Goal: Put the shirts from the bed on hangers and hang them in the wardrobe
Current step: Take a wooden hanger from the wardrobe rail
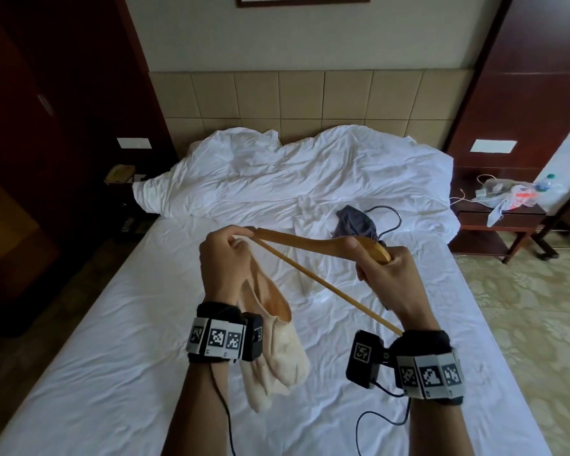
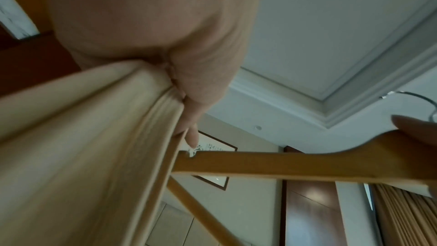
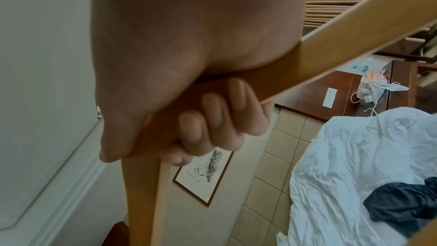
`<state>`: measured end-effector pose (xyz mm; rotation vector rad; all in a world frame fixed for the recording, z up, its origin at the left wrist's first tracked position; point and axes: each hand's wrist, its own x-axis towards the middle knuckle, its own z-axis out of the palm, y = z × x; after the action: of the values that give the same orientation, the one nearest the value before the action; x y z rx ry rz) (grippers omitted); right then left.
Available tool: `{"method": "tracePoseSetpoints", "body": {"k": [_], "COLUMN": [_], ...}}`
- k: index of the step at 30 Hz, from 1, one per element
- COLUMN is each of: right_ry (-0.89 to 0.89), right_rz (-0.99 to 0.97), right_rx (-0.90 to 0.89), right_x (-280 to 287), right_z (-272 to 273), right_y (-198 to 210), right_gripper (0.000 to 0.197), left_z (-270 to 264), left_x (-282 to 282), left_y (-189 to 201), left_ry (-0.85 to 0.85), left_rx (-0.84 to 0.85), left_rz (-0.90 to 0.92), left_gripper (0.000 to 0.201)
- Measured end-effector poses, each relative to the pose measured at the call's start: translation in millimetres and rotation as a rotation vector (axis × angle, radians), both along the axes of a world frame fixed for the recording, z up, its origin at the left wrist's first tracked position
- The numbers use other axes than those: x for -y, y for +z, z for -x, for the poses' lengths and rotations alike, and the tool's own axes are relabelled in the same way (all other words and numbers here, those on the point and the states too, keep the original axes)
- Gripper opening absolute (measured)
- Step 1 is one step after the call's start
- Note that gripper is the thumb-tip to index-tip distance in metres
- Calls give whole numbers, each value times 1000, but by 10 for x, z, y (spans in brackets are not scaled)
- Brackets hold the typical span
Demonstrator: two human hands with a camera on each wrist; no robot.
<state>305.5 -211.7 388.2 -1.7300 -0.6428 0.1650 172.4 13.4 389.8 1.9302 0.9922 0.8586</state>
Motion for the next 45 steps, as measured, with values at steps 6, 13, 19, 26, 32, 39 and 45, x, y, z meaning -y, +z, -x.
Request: {"method": "tracePoseSetpoints", "body": {"k": [6, 13, 19, 26, 32, 39, 45], "right_ry": [70, 110, 126, 129, 95, 43, 16], "right_rz": [59, 52, 30, -51, -107, -236, -217], "right_rx": [-37, -69, -86, -54, -76, -139, -178], "right_x": [82, 161, 177, 36, -77, -205, -117], "right_z": [-5, 1, 51, 157, 292, 430, 388], "right_y": [23, 117, 141, 41, 14, -6, -13], "right_gripper": [68, 67, 69, 73, 67, 52, 115], "left_z": [11, 66, 88, 47, -22, -4, 162], "left_x": [-47, -79, -59, 146, 486, 722, 305], "left_y": [42, 35, 11, 112, 298, 502, 453], "left_ry": [210, 292, 294, 137, -172, -607, -332], "left_rx": [-3, -17, -52, -26, 249, 239, 146], "left_rz": [-134, -155, -166, -154, -60, -141, -490], "left_gripper": [22, 10, 7, 8, 11, 9, 16]}}
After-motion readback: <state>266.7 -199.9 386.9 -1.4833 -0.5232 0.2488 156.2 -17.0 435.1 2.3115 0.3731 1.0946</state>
